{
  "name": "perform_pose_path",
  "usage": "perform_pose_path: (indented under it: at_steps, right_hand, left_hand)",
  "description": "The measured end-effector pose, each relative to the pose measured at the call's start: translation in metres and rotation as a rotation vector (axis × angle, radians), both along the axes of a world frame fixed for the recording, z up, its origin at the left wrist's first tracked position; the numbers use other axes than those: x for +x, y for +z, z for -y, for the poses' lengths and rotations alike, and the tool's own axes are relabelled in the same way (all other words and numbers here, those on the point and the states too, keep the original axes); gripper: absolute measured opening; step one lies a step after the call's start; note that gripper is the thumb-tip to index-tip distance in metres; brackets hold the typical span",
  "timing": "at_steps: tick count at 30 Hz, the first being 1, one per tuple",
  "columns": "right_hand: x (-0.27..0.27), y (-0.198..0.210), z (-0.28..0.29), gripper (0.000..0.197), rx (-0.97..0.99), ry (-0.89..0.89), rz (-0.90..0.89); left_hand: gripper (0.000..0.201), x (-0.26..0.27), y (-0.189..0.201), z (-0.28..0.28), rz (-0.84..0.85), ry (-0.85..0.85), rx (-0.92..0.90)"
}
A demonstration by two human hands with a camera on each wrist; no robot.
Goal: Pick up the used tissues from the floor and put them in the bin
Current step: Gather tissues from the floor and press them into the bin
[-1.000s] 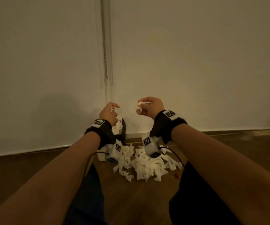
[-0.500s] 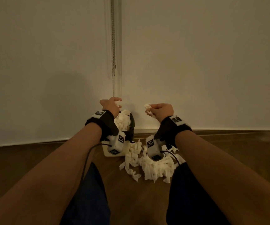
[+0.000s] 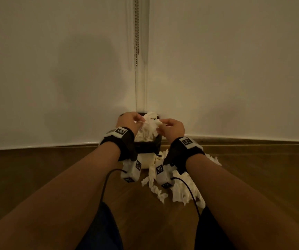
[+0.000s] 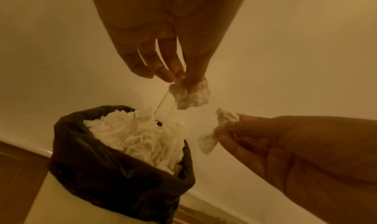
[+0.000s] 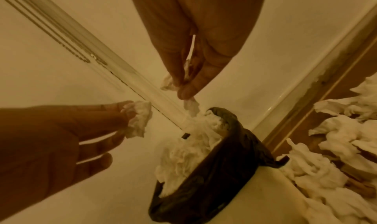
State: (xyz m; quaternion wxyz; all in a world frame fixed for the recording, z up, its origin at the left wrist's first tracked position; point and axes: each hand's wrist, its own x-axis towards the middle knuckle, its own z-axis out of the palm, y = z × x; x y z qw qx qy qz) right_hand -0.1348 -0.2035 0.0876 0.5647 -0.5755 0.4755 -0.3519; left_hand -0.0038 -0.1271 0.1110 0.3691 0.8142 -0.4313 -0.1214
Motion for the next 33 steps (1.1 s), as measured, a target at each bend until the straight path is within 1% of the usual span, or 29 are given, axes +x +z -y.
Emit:
perform_pose_path:
  at_steps: [3, 4, 5, 8, 11, 12, 13, 15, 17, 19, 21, 23, 26, 29, 31, 33]
  right_hand:
    - [0.012, -0.019, 0.008, 0.016, 0.014, 0.037, -0.051]
    - [0.016, -0.024, 0.009, 0.017, -0.001, 0.064, -0.089]
    - [0.019, -0.029, 0.011, 0.018, -0.053, 0.104, -0.166]
    - [0.028, -0.039, 0.014, 0.025, -0.29, 0.277, -0.503]
    - [0.037, -0.049, 0.007, 0.034, -0.551, 0.571, -0.895]
    - [0.038, -0.053, 0.005, 0.037, -0.625, 0.649, -1.013]
    - [0.038, -0.057, 0.002, 0.041, -0.67, 0.708, -1.096]
    - [0.037, -0.065, 0.0, 0.053, -0.734, 0.78, -1.172]
    - [0.035, -0.067, 0.001, 0.062, -0.739, 0.819, -1.208]
    - [0.035, -0.066, 0.003, 0.065, -0.702, 0.83, -1.211]
    - [0.035, -0.063, 0.002, 0.067, -0.674, 0.807, -1.18]
    - [0.033, -0.056, 0.003, 0.067, -0.65, 0.763, -1.105]
    - [0.024, -0.041, 0.007, 0.063, -0.601, 0.678, -0.956]
    - [0.008, -0.03, 0.015, 0.054, -0.585, 0.537, -0.834]
    - [-0.007, -0.028, 0.023, 0.045, -0.534, 0.474, -0.792]
    - [-0.023, -0.031, 0.033, 0.037, -0.482, 0.439, -0.79]
  left_hand:
    - [0.017, 0.004, -0.011, 0.009, 0.032, 0.005, 0.046]
    - [0.017, 0.004, -0.015, 0.013, 0.039, 0.008, 0.071]
    - [0.017, 0.005, -0.019, 0.015, 0.053, 0.009, 0.104]
    - [0.019, 0.01, -0.035, 0.028, 0.129, 0.005, 0.248]
    - [0.035, 0.012, -0.056, 0.037, 0.203, -0.031, 0.472]
    - [0.037, 0.012, -0.063, 0.038, 0.234, -0.051, 0.528]
    - [0.037, 0.012, -0.069, 0.039, 0.264, -0.072, 0.578]
    - [0.034, 0.01, -0.078, 0.038, 0.303, -0.102, 0.672]
    - [0.036, 0.01, -0.085, 0.039, 0.308, -0.148, 0.731]
    - [0.039, 0.009, -0.088, 0.038, 0.312, -0.182, 0.756]
    - [0.042, 0.01, -0.085, 0.036, 0.314, -0.178, 0.756]
    - [0.037, 0.011, -0.08, 0.036, 0.29, -0.166, 0.729]
    - [0.034, 0.01, -0.064, 0.032, 0.314, -0.076, 0.655]
    - [0.027, 0.004, -0.045, 0.025, 0.384, -0.032, 0.454]
    - [0.027, -0.006, -0.033, 0.022, 0.387, -0.088, 0.35]
    - [0.029, -0.023, -0.023, 0.023, 0.38, -0.183, 0.342]
